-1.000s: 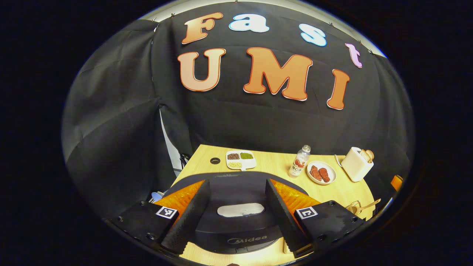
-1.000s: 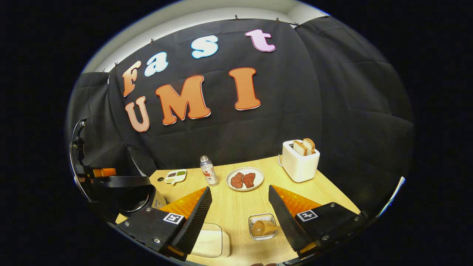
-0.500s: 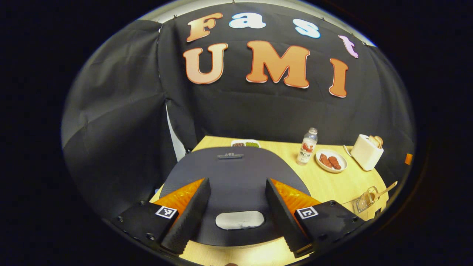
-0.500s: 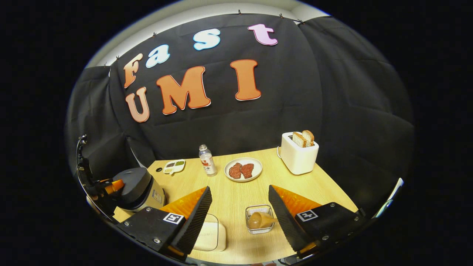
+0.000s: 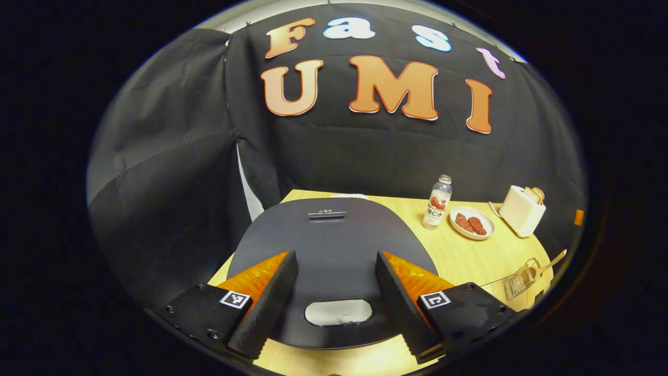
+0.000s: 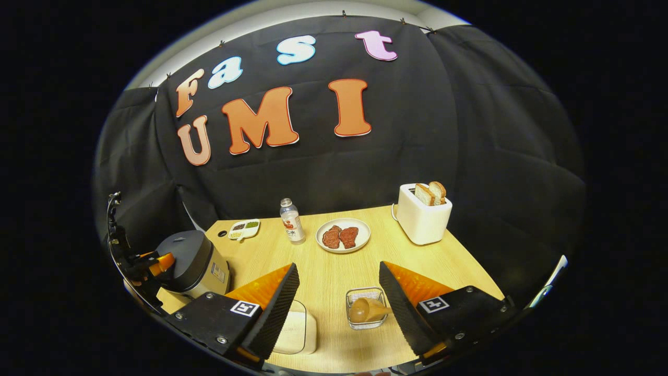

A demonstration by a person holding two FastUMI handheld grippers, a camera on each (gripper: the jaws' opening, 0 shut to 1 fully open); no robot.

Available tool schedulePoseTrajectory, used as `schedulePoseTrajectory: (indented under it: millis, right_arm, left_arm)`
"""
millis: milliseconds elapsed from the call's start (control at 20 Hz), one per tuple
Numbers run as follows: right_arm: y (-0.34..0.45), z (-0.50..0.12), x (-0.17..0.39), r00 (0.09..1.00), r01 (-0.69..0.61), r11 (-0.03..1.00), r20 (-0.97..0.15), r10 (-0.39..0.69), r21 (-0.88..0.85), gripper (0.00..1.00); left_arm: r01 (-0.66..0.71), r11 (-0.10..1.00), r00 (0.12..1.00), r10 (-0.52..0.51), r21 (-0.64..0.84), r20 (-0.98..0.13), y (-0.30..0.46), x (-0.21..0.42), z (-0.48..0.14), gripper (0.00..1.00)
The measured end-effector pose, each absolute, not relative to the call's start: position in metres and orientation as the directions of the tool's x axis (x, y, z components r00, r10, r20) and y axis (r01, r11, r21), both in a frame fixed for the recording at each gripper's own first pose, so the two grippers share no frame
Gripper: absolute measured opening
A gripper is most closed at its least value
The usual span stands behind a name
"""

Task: Close the left gripper, press the button to open the rice cooker; take a wooden spoon from the chopstick holder with the right hand, scoop a spoonful of rice and pour it into the rice cooker, then put the wooden spoon back into the chopstick holder.

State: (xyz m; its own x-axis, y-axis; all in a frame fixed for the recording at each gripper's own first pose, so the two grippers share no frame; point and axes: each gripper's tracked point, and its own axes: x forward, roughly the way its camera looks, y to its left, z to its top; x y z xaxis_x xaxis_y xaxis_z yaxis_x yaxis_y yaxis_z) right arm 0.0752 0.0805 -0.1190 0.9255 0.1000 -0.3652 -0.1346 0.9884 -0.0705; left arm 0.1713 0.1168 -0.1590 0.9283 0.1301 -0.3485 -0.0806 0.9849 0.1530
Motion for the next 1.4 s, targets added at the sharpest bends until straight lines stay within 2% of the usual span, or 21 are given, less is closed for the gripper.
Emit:
schedulePoseTrajectory:
  millis: [100, 200, 600, 900, 1250, 1300, 1350, 1400]
  right_arm:
    - [0.081, -0.115, 0.078, 0.928, -0.131, 0.989, -0.359, 0.099, -0.065, 0.95]
    - [0.08, -0.104, 0.081, 0.937, -0.125, 0.99, -0.337, 0.096, -0.064, 0.95]
    - [0.067, -0.029, 0.085, 0.975, -0.088, 0.992, -0.209, 0.069, -0.085, 0.95]
    - [0.045, 0.031, 0.076, 0.995, -0.051, 0.991, -0.096, 0.039, -0.127, 0.95]
    - [0.019, 0.071, 0.062, 1.0, 0.003, 0.987, 0.022, 0.001, -0.159, 0.95]
    - [0.015, 0.072, 0.06, 1.0, 0.008, 0.988, 0.022, -0.005, -0.152, 1.0]
    - [0.013, 0.07, 0.058, 1.0, 0.011, 0.99, 0.02, -0.008, -0.144, 1.0]
    - [0.01, 0.07, 0.056, 1.0, 0.014, 0.991, 0.017, -0.012, -0.136, 0.95]
  left_arm:
    - [-0.076, 0.986, 0.92, 0.126, 0.145, -0.37, 0.117, 0.17, -0.154, 1.0]
    - [-0.077, 0.989, 0.931, 0.116, 0.125, -0.345, 0.114, 0.167, -0.13, 1.0]
    - [-0.058, 0.994, 0.987, 0.072, 0.098, -0.147, 0.098, 0.134, 0.019, 0.99]
    - [-0.076, 0.989, 0.997, 0.079, 0.127, -0.017, 0.094, 0.089, 0.092, 1.0]
    - [-0.055, 0.995, 0.997, 0.05, 0.083, 0.065, 0.078, 0.064, 0.131, 1.0]
    - [-0.054, 0.995, 0.997, 0.048, 0.082, 0.065, 0.078, 0.064, 0.13, 1.0]
    - [-0.05, 0.995, 0.997, 0.045, 0.082, 0.065, 0.075, 0.063, 0.129, 1.0]
    - [-0.044, 0.996, 0.997, 0.039, 0.078, 0.065, 0.072, 0.061, 0.128, 1.0]
